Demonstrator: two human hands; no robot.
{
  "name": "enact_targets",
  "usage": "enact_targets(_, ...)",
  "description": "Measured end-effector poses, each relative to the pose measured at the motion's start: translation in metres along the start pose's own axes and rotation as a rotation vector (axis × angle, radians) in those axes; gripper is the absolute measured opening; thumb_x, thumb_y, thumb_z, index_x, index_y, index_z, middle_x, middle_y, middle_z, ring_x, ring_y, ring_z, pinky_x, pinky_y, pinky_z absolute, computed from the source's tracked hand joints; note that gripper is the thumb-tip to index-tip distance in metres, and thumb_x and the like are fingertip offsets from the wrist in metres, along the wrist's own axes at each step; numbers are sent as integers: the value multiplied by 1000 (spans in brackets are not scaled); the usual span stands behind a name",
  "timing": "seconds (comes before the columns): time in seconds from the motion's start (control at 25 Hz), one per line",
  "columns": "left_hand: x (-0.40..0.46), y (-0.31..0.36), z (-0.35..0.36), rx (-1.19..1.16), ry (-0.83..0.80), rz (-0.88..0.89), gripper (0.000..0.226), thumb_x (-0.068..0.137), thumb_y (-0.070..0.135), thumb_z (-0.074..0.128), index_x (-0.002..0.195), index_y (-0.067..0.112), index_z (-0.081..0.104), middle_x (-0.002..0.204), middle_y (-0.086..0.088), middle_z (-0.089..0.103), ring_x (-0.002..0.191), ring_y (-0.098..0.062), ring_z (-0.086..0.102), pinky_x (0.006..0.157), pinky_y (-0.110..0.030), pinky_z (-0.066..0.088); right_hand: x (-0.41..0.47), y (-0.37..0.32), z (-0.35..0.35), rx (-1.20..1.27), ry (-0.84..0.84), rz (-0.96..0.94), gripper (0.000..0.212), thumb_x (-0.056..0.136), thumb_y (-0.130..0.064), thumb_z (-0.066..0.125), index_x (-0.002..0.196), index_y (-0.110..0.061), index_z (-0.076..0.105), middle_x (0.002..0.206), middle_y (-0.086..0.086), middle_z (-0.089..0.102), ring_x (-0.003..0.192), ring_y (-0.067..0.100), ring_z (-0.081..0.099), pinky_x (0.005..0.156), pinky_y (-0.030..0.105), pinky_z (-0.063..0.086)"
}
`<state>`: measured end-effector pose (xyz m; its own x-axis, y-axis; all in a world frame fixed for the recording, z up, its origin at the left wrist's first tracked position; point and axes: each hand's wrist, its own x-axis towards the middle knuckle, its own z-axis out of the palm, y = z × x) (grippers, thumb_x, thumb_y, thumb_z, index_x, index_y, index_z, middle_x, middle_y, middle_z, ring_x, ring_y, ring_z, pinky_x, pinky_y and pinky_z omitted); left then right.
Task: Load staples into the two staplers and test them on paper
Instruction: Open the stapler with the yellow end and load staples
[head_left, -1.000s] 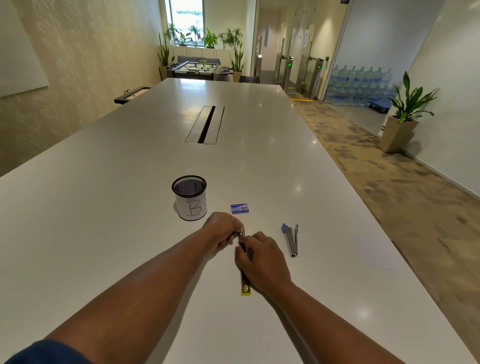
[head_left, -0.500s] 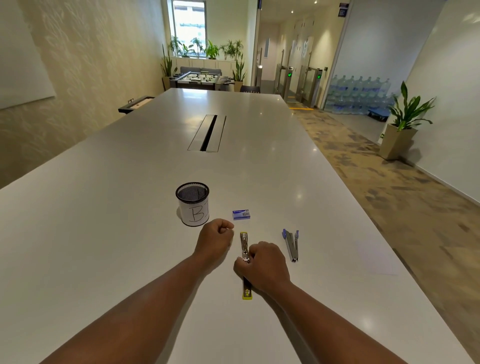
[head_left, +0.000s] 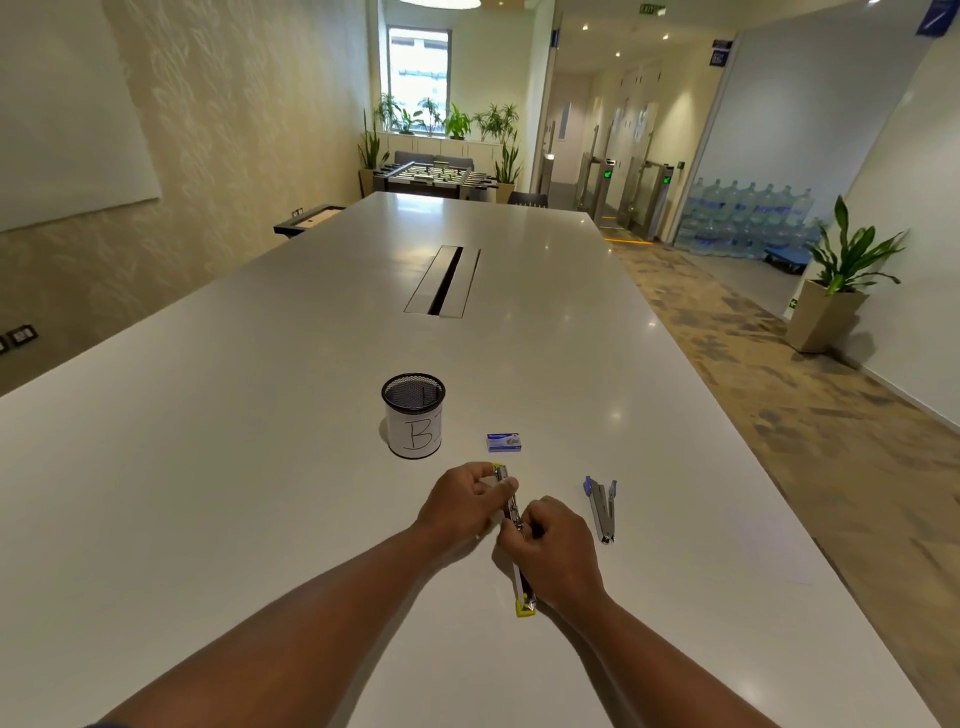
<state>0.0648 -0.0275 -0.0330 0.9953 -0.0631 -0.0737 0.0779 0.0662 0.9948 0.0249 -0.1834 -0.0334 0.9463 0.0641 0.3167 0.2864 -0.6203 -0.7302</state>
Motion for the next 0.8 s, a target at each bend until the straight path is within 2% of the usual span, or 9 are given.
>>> enact_targets(0.12,1,3,1,-78,23,-16,26,84,18,74,101,-1,67,73,-17,62,57,-24,57,50,-30,47,0,0,2,16,-21,31,41,74,-48,59,61,-11,45,55,5,50,50,10,38,50,37,35)
enact_targets(0.28,3,4,1,-125,83,-36,25,85,13,67,105,1,59,74,-21,62,52,-27,55,52,-34,48,2,-3,-2,85,-30,92,39,73,-55,67,68,-19,52,52,-2,51,50,7,41,52,32,38)
enact_targets(0.4,7,-1,0,-116,165,23,19,90,19,63,105,9,56,67,-19,63,46,-24,56,53,-37,50,5,-7,-9,232,-55,141,32,74,-50,71,75,-22,57,54,-2,52,51,12,44,53,33,38)
enact_targets(0.52,11,-2,-1,-96,217,33,19,90,26,60,105,14,54,65,-16,64,47,-25,57,49,-36,49,6,-11,-18,623,-57,208,22,73,-38,63,71,-16,59,61,4,54,57,17,47,55,31,40)
enact_targets(0.6,10,-1,-3,-72,219,22,17,94,29,58,107,19,54,65,-13,66,48,-24,59,44,-32,46,7,-13,-23,912,-42,265,28,73,-35,64,77,-8,59,68,17,48,63,25,45,58,33,39)
enact_targets(0.64,10,-1,-4,-59,218,17,16,95,32,57,107,21,53,64,-11,66,47,-23,60,40,-29,42,7,-13,-24,981,-33,282,33,75,-36,64,81,-4,58,70,20,47,66,28,42,61,36,37)
enact_targets(0.72,8,0,-5,-46,217,17,16,95,35,55,106,24,53,61,-6,65,45,-20,58,37,-25,37,4,-14,-23,1002,-32,275,37,83,-37,61,89,0,56,72,27,51,67,29,46,63,36,39)
enact_targets(0.8,6,1,-3,-54,218,13,16,95,34,54,107,23,53,59,-3,63,43,-19,56,38,-24,35,0,-14,-22,932,-67,222,38,91,-34,52,100,3,56,77,27,65,66,23,58,60,28,46)
